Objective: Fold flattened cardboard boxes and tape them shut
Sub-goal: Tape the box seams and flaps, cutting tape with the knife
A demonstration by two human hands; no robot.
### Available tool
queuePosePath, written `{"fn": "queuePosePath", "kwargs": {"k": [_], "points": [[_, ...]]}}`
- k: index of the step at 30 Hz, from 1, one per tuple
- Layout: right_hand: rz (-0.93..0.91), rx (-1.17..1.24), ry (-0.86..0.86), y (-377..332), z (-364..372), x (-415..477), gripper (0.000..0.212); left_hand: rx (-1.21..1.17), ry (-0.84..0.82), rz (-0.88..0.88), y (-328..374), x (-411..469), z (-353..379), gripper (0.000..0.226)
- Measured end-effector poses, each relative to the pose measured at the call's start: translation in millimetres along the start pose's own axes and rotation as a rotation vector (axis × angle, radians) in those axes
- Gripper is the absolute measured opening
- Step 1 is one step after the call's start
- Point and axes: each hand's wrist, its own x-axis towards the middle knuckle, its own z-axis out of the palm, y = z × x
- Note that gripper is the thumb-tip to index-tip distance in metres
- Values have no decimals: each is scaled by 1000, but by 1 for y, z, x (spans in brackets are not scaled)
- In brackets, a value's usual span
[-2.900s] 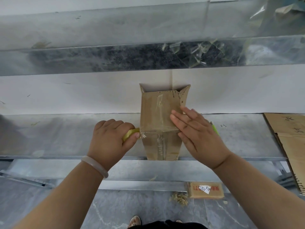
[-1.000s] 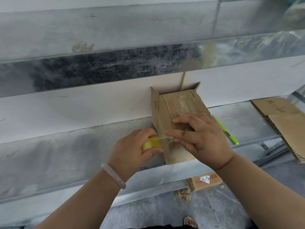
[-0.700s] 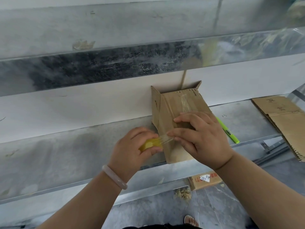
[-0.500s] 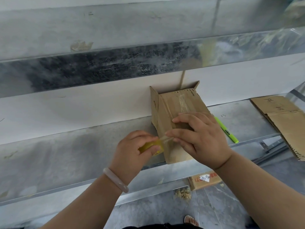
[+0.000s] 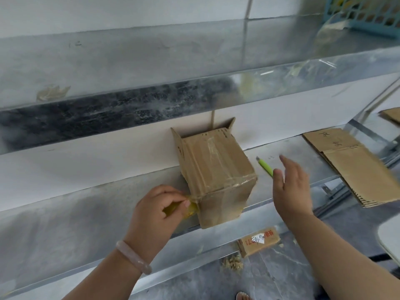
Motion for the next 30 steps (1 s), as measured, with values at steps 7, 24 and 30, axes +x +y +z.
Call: {"fn": "queuePosePath", "kwargs": {"k": [7,24,30], "points": [[225,-351,-529,57,26,36,53,-25,29,-14,7,0,0,8],[428,129,-264,14,22,14,36,-23,12,0,6,0,0,13],[197,416,-91,-44,-34,-53,32,-26,20,4,2,-2,-1,5]]}}
